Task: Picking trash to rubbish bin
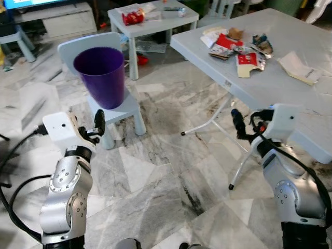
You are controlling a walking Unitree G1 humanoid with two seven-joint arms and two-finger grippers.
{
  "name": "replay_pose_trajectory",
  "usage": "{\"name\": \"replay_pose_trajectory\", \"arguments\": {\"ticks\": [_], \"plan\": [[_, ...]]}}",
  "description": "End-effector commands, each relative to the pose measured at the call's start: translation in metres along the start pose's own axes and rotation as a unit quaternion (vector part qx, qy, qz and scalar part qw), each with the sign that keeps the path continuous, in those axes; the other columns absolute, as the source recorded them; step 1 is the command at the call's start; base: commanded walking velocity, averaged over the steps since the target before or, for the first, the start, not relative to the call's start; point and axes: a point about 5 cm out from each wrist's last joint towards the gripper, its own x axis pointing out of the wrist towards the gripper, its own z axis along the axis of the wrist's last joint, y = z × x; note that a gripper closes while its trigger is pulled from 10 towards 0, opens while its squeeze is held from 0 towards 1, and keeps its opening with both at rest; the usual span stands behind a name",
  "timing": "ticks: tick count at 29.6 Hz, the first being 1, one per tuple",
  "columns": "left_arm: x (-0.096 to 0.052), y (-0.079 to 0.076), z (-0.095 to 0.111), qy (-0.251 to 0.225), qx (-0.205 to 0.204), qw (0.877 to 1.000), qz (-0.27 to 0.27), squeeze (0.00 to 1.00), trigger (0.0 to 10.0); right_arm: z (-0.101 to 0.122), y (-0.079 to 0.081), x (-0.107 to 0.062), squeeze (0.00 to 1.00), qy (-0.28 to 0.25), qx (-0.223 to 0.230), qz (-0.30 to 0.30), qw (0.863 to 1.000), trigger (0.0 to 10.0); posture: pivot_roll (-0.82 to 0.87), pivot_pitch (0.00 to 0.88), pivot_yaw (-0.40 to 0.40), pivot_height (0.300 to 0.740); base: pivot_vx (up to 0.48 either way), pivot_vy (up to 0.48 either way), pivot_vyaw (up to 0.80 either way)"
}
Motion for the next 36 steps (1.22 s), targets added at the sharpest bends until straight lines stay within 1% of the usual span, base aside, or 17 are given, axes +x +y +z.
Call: {"name": "replay_pose_trajectory", "arguments": {"ticks": [1,3,5,8,9,10,11,12,13,14,15,18,19,20,25,30,36], "plan": [[0.000,0.000,0.003,-0.014,0.013,1.000,0.000,0.00,10.0,0.016,0.004,0.001,0.00,-0.038,-0.004,0.005,0.999,10.0,0.06,0.118,-0.045,0.740,0.000,0.000,0.00],[0.001,0.001,0.004,-0.020,0.017,1.000,0.006,0.00,10.0,0.024,0.011,0.001,0.00,-0.057,-0.014,0.009,0.998,10.0,0.06,0.114,-0.037,0.740,0.000,0.000,0.00],[0.001,0.001,0.004,-0.020,0.017,1.000,0.006,0.00,10.0,0.024,0.011,0.001,0.00,-0.057,-0.014,0.009,0.998,10.0,0.06,0.114,-0.037,0.740,0.000,0.000,0.00],[0.002,0.002,0.003,-0.018,0.009,1.000,0.012,0.00,10.0,0.022,0.015,0.001,0.00,-0.056,-0.020,0.012,0.998,10.0,0.07,0.114,-0.033,0.740,0.000,0.000,0.00],[0.003,0.004,0.004,-0.019,0.006,1.000,0.018,0.00,10.0,0.023,0.019,0.002,0.00,-0.076,-0.004,0.018,0.997,10.0,0.07,0.114,-0.032,0.740,0.000,0.000,0.00],[0.003,0.004,0.004,-0.019,0.006,1.000,0.018,0.00,10.0,0.023,0.019,0.002,0.00,-0.076,-0.004,0.018,0.997,10.0,0.07,0.114,-0.032,0.740,0.000,0.000,0.00],[0.003,0.005,0.004,-0.020,0.005,1.000,0.022,0.00,10.0,0.024,0.022,0.002,0.00,-0.091,0.009,0.022,0.996,10.0,0.07,0.114,-0.032,0.740,0.000,0.000,0.00],[0.004,0.007,0.004,-0.019,0.003,0.999,0.029,0.00,10.0,0.026,0.021,0.002,0.00,-0.104,-0.016,0.010,0.994,10.0,0.07,0.112,-0.027,0.740,0.000,0.000,0.00],[0.004,0.007,0.004,-0.019,0.003,0.999,0.029,0.00,10.0,0.026,0.021,0.002,0.00,-0.104,-0.016,0.010,0.994,10.0,0.07,0.112,-0.027,0.740,0.000,0.000,0.00],[0.004,0.008,0.004,-0.017,0.002,0.999,0.034,0.00,10.0,0.027,0.022,0.002,0.00,-0.107,-0.030,0.007,0.994,10.0,0.07,0.112,-0.027,0.740,0.000,0.000,0.00],[0.004,0.009,0.003,-0.015,0.005,0.999,0.039,0.00,10.0,0.027,0.020,0.001,0.00,-0.112,-0.059,-0.001,0.992,10.0,0.07,0.110,-0.025,0.740,0.000,0.000,0.00],[0.005,0.009,0.000,-0.007,0.004,0.999,0.036,0.00,10.0,0.023,0.019,0.000,0.00,-0.106,-0.073,-0.001,0.992,10.0,0.07,0.109,-0.025,0.740,0.000,0.000,0.00],[0.005,0.009,0.000,-0.007,0.004,0.999,0.036,0.00,10.0,0.023,0.019,0.000,0.00,-0.106,-0.073,-0.001,0.992,10.0,0.07,0.109,-0.025,0.740,0.000,0.000,0.00],[0.004,0.004,-0.001,-0.004,-0.006,1.000,0.018,0.00,10.0,0.018,0.018,-0.001,0.00,-0.097,-0.072,0.005,0.993,10.0,0.08,0.108,-0.027,0.740,0.000,0.000,0.00],[0.004,0.003,-0.004,0.001,-0.017,1.000,0.015,0.00,10.0,0.015,0.019,-0.002,0.00,-0.093,-0.065,0.017,0.993,10.0,0.07,0.110,-0.030,0.740,0.000,0.000,0.00],[0.003,0.005,-0.006,0.006,-0.022,1.000,0.018,0.00,10.0,0.011,0.020,-0.002,0.00,-0.092,-0.076,0.023,0.993,10.0,0.07,0.113,-0.036,0.740,0.269,0.000,0.00],[0.003,0.004,-0.007,0.009,-0.024,1.000,0.015,0.00,10.0,0.009,0.019,-0.001,0.00,-0.087,-0.077,0.029,0.993,10.0,0.07,0.110,-0.039,0.740,0.331,0.000,0.00]]}}
